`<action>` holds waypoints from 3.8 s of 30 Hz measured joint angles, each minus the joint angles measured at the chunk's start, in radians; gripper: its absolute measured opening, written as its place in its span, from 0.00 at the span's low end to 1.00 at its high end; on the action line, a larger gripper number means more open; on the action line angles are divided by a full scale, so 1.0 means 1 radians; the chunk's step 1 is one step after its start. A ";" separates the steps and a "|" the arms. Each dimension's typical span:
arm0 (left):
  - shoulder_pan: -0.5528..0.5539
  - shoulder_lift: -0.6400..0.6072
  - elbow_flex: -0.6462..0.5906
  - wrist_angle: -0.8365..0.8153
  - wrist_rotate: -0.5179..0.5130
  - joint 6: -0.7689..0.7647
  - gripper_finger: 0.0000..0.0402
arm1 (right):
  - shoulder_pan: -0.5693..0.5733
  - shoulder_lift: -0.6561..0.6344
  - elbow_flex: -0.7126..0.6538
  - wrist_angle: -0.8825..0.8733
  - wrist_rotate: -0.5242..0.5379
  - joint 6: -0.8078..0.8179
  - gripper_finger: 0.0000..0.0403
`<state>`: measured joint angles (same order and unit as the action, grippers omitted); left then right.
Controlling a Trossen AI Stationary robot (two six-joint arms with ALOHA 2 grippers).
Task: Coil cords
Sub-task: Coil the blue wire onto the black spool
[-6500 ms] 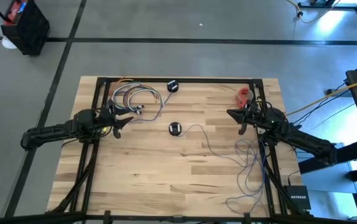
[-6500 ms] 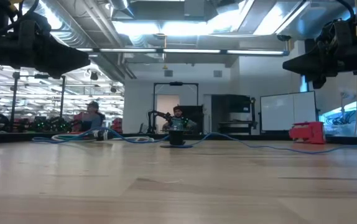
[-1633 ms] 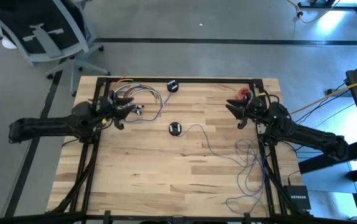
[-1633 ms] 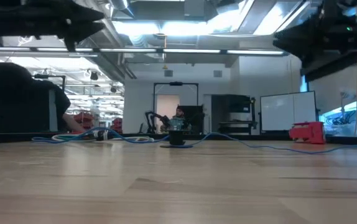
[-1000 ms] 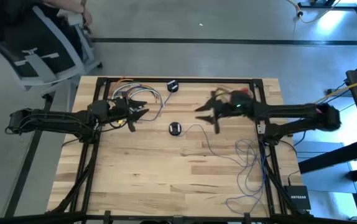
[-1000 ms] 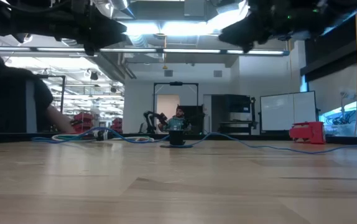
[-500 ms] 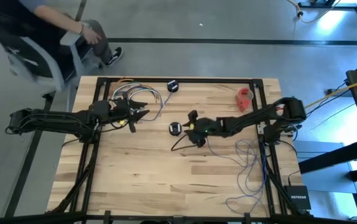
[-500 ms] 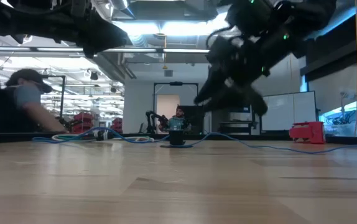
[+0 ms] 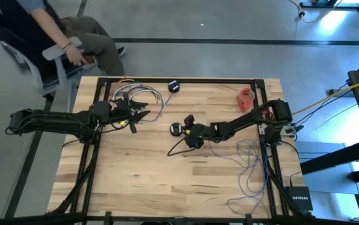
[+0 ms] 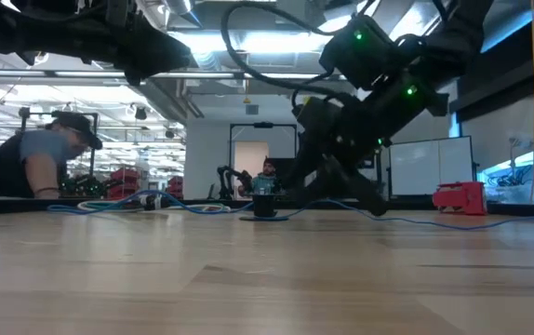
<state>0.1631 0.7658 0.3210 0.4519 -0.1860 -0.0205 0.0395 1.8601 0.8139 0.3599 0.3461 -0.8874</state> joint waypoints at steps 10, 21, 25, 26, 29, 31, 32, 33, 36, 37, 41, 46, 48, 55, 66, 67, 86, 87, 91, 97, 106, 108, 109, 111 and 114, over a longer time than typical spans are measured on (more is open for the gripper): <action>0.000 0.000 0.000 0.001 0.000 0.000 0.41 | -0.002 0.042 0.000 0.120 -0.010 -0.116 0.37; 0.000 0.000 0.000 0.001 0.000 -0.001 0.41 | -0.056 0.042 0.000 0.123 -0.042 -0.055 0.16; 0.000 0.000 0.000 0.001 0.000 -0.001 0.41 | -0.061 0.042 0.000 0.122 -0.098 -0.052 0.03; 0.000 0.000 0.000 0.001 0.000 -0.001 0.41 | -0.061 0.042 0.000 0.123 -0.106 -0.052 0.02; 0.000 0.000 0.000 0.001 0.000 -0.001 0.41 | -0.060 0.042 -0.001 0.125 -0.112 -0.046 0.03; 0.000 0.000 0.000 0.001 0.000 -0.001 0.41 | -0.059 0.042 0.000 0.143 -0.095 -0.025 0.04; 0.000 0.000 0.000 0.001 0.000 -0.001 0.41 | -0.058 0.042 0.000 0.146 -0.087 -0.012 0.05; 0.000 0.000 0.000 0.001 0.000 -0.001 0.41 | -0.058 0.042 -0.001 0.151 -0.079 -0.006 0.05; 0.000 0.000 0.000 0.001 0.000 -0.001 0.41 | -0.045 0.042 -0.001 0.174 -0.037 -0.005 0.05; 0.000 0.000 0.000 0.001 0.000 -0.001 0.41 | -0.044 0.042 -0.001 0.184 -0.023 -0.011 0.05; 0.000 0.000 0.000 0.001 0.000 -0.001 0.41 | -0.038 0.042 -0.001 0.216 -0.026 -0.020 0.08; 0.000 0.000 0.000 0.001 0.000 -0.003 0.41 | -0.040 0.042 -0.001 0.207 -0.093 -0.002 0.25; 0.000 0.000 0.000 0.001 0.000 -0.004 0.41 | -0.040 0.042 -0.001 0.203 -0.103 -0.007 0.33; 0.000 0.000 0.000 0.001 0.000 -0.002 0.41 | -0.062 0.059 -0.001 0.204 -0.095 -0.011 0.49; 0.001 0.000 0.000 -0.001 0.000 -0.002 0.41 | -0.066 0.178 0.135 0.227 -0.050 -0.059 0.51; 0.001 0.000 0.000 -0.002 0.000 -0.002 0.41 | -0.067 0.181 0.146 0.212 -0.041 -0.059 0.51; 0.001 0.000 0.000 -0.022 0.000 -0.004 0.41 | -0.127 0.179 0.178 0.073 0.021 -0.027 0.50; 0.001 0.000 0.000 -0.023 0.000 -0.004 0.41 | -0.129 0.179 0.178 0.074 -0.006 -0.028 0.48; 0.001 0.000 0.000 -0.022 0.000 -0.002 0.41 | -0.150 0.181 0.176 0.102 -0.062 -0.036 0.39; 0.001 0.000 0.000 -0.021 0.000 0.001 0.41 | -0.201 0.182 0.176 0.114 -0.082 -0.033 0.24; 0.001 0.000 0.000 -0.021 0.000 0.002 0.41 | -0.263 0.186 0.177 0.120 -0.077 -0.032 0.03; 0.001 0.000 0.000 -0.021 0.000 0.002 0.41 | -0.265 0.186 0.176 0.127 -0.060 0.001 0.03; 0.001 0.000 0.000 -0.021 0.000 0.002 0.41 | -0.264 0.179 0.175 0.120 -0.058 0.018 0.02; 0.001 0.000 0.000 -0.022 0.000 0.002 0.41 | -0.255 0.160 0.173 0.096 -0.057 0.054 0.01; 0.001 0.000 0.000 -0.022 0.000 -0.002 0.41 | -0.237 0.101 0.173 0.063 -0.050 0.134 0.02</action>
<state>0.1638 0.7654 0.3206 0.4301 -0.1860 -0.0230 -0.1973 1.9612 0.9867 0.4225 0.2961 -0.7533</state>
